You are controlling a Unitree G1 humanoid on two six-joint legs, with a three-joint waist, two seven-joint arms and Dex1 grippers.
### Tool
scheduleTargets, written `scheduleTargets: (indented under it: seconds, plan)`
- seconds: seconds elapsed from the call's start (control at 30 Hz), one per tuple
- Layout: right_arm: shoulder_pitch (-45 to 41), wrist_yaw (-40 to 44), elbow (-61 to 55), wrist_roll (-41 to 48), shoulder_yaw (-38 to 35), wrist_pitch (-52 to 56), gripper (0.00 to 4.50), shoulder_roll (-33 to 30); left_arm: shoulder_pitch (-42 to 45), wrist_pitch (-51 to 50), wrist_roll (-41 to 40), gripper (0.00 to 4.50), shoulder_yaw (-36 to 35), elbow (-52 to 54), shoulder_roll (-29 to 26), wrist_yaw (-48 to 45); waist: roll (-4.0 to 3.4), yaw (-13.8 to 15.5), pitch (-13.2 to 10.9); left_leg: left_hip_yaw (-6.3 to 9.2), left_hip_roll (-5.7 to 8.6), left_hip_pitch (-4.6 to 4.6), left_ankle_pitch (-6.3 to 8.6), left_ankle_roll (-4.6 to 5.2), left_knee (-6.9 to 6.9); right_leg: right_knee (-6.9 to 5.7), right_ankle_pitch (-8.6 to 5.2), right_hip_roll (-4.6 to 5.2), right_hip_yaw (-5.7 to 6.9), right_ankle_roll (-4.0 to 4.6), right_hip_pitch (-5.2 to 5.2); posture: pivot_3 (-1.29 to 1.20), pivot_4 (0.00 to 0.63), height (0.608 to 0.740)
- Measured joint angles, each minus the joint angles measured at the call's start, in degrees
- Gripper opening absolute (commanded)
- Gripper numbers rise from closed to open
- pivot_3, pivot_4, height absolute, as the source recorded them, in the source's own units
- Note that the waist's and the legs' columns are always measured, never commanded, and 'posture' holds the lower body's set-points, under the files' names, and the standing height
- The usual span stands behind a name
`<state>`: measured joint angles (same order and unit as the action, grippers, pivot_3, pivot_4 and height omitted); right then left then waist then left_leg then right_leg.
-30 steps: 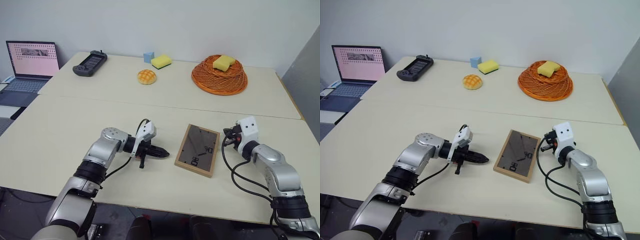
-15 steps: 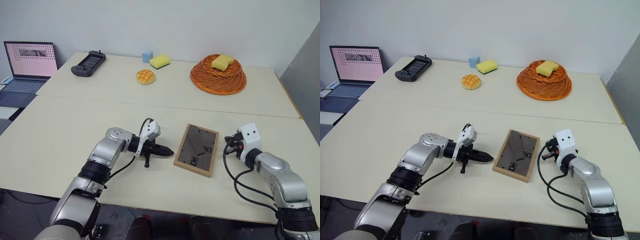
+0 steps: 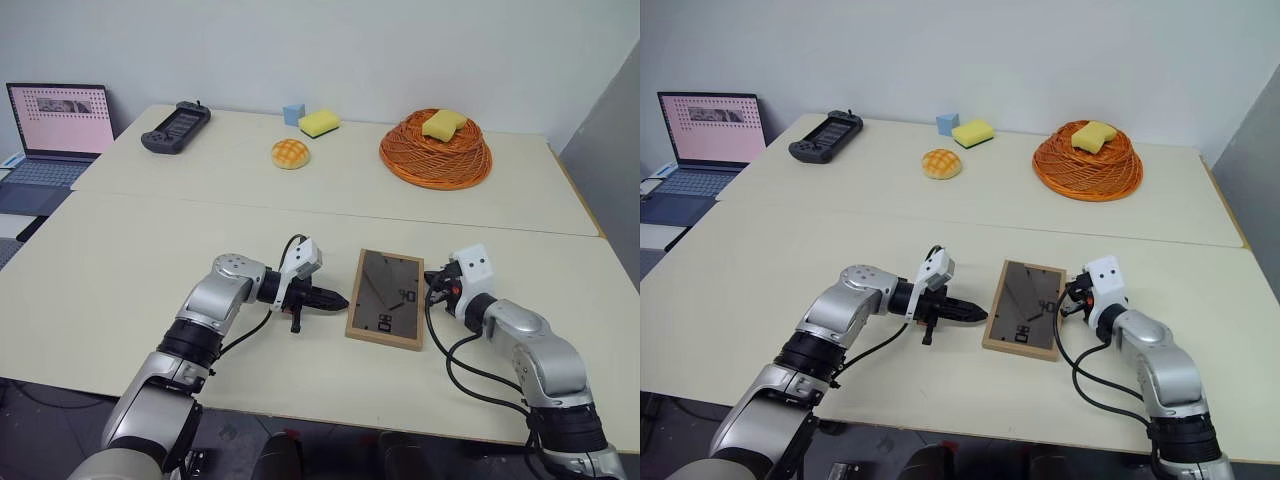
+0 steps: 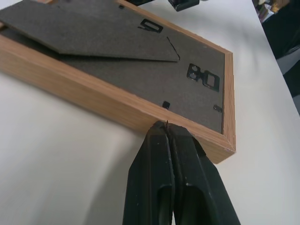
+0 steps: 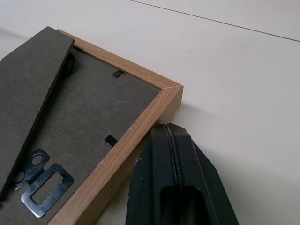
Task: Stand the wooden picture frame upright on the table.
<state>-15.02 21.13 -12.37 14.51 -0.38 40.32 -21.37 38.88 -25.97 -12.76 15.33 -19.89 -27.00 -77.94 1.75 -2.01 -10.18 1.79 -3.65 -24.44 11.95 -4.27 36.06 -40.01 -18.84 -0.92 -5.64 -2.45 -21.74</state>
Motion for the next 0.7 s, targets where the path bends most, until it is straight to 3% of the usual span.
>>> scheduleTargets:
  seconds: [0.37, 0.53, 0.7]
  plan:
    - [-0.93, 0.95, 1.35, -0.46, 0.64, -1.05, 0.00, -1.22, -3.61, -2.77, -2.18, 0.02, -2.43, 4.40, -2.38, 3.02, -0.01, -0.01, 0.00, 0.01, 0.00, 0.00, 0.00, 0.00, 0.01, -0.01, 0.00, 0.01, 0.01, 0.00, 0.00, 0.00, 0.150, 0.740]
    - [6.41, 8.44, -2.52, 0.34, -0.20, -3.91, 0.00, -9.60, -3.56, -7.93, -5.34, 0.02, -7.82, 6.60, -5.58, 5.02, -0.03, 0.13, 0.00, 0.03, 0.01, -0.03, 0.00, 0.00, -0.01, 0.03, 0.00, 0.01, 0.02, 0.00, -0.01, 0.00, 0.150, 0.740]
    - [11.49, 15.28, -7.71, 2.66, -0.85, -5.46, 0.00, -14.68, -2.00, -14.30, -7.79, 0.02, -8.70, 6.73, -6.82, 4.78, -0.04, 0.12, -0.01, 0.06, 0.01, -0.03, 0.00, 0.00, 0.03, 0.02, -0.01, 0.00, 0.04, -0.02, 0.02, 0.00, 0.150, 0.740]
